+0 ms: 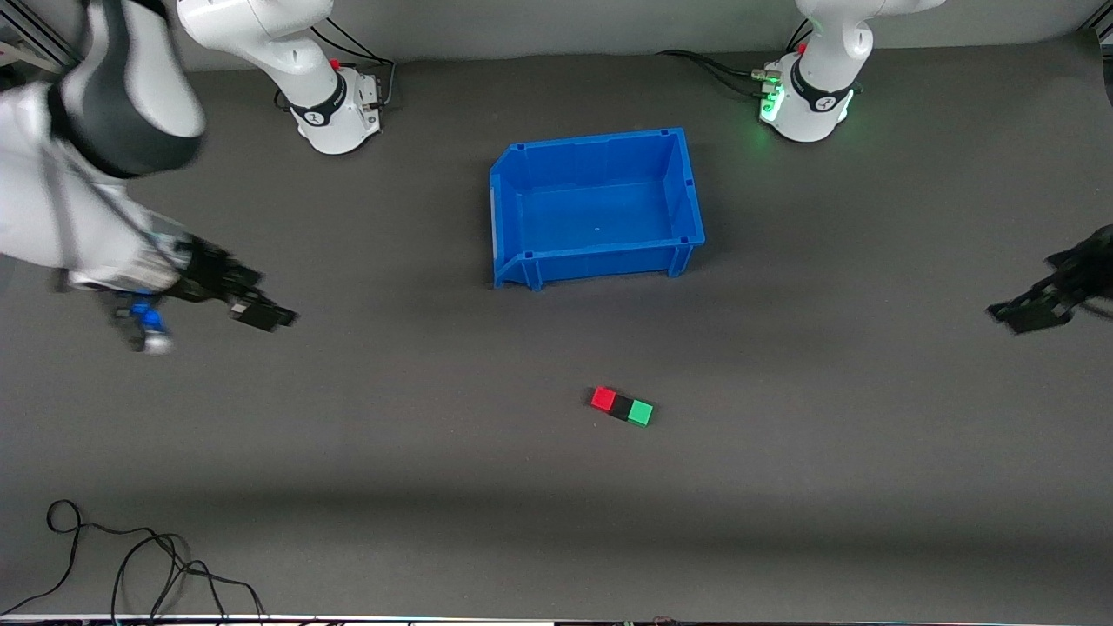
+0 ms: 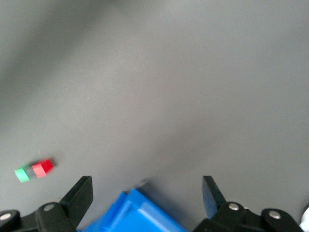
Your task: Attach green and red cubes to black cube
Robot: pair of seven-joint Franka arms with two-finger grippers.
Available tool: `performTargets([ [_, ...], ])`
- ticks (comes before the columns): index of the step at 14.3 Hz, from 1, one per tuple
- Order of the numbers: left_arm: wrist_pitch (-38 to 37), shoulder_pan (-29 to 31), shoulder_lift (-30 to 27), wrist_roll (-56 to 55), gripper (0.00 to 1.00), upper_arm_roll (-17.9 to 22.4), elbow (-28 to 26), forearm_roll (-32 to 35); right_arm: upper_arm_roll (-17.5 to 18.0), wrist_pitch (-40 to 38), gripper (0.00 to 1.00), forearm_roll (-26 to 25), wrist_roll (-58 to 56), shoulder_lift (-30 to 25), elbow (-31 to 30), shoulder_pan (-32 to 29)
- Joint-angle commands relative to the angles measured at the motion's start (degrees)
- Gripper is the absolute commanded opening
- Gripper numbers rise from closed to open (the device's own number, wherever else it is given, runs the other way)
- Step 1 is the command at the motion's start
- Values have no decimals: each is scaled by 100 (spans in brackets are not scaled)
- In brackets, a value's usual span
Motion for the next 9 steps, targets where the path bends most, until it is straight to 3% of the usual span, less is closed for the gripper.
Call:
performTargets([
  [1,-118,296,-215,760,100,-35,-124,-10,708,-182,100,-222,-1007,-397,-150,-859],
  [3,-154,367,-330,867,100,-18,-124,52,1016,-209,100,-1273,-1289,-608,-106,-950],
  [9,180,227,-269,1551,100,-79,-299,-18,1176,-341,100,-1357,-2441,-653,280,-1258],
])
